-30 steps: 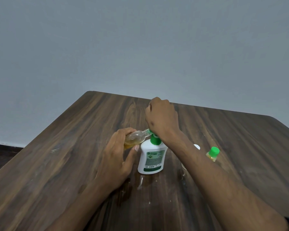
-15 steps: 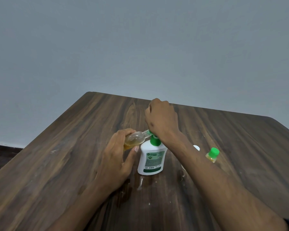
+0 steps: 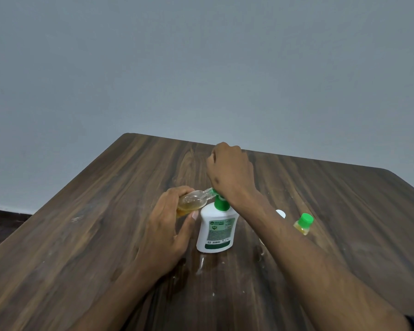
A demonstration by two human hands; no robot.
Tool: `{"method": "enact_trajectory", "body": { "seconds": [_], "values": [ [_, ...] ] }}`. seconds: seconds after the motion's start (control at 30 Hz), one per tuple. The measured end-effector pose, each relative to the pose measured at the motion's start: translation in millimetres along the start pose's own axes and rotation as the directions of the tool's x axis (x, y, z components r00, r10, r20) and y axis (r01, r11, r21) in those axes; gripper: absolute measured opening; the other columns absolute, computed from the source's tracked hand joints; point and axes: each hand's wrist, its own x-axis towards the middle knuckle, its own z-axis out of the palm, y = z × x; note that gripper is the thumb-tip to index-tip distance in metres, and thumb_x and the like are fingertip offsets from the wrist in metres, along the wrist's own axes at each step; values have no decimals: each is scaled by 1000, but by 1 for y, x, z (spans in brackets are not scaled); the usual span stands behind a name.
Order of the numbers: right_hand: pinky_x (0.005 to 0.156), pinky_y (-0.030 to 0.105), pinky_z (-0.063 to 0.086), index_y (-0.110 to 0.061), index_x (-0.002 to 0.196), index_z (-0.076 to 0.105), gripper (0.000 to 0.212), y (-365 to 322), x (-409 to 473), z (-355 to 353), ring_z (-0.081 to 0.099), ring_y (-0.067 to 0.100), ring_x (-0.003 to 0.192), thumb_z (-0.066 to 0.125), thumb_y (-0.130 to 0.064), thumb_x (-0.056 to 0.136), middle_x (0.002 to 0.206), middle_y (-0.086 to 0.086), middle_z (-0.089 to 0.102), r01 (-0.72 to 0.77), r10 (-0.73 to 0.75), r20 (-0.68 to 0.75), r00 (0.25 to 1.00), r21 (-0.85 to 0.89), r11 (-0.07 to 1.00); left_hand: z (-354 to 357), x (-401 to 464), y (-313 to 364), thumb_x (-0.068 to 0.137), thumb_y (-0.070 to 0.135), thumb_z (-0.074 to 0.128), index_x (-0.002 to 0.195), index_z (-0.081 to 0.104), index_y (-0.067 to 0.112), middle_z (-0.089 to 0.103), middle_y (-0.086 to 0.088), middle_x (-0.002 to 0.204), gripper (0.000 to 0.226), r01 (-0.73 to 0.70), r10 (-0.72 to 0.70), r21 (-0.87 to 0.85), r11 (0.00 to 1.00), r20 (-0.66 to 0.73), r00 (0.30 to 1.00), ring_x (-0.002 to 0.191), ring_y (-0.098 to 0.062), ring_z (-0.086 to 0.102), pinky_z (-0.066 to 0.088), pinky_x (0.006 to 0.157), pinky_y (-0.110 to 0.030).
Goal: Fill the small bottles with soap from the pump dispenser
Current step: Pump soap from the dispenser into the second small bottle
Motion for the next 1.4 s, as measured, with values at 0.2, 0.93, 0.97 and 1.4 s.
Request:
{"method": "enact_trajectory", "body": {
  "seconds": [0.2,0.93,0.97,1.4],
  "values": [
    [59,33,36,-13,82,52,24,-1,2,1,54,23,65,43,-22,103,75,2,54,34,-34,-18,999,-2,999,1,0,-1,101,28,61,132,56,19,62,9,120,33,7,-7,5,1000,3,1000,108,-4,62,48,90,-15],
    [59,32,35,-14,81,51,25,-3,2,-3,49,19,63,43,-21,104,70,-2,49,27,-27,-9,1000,-12,1000,0,-1,-1,101,27,61,134,57,17,62,10,122,34,15,-15,8,1000,4,1000,111,-5,62,48,92,-16],
    [60,32,36,-14,82,52,25,-3,2,-2,51,20,64,43,-21,104,71,-1,50,29,-29,-11,1000,-11,1000,0,-1,-1,101,26,62,133,57,17,62,9,122,34,14,-14,11,1000,3,1000,111,-6,62,48,92,-16],
    [59,33,36,-14,80,52,25,-3,1,-2,52,23,64,43,-20,103,69,-2,47,29,-28,18,999,-19,999,-1,-1,-1,101,31,59,133,56,20,62,12,122,33,13,-13,8,1000,0,1000,111,-4,61,48,91,-15]
  ]
}}
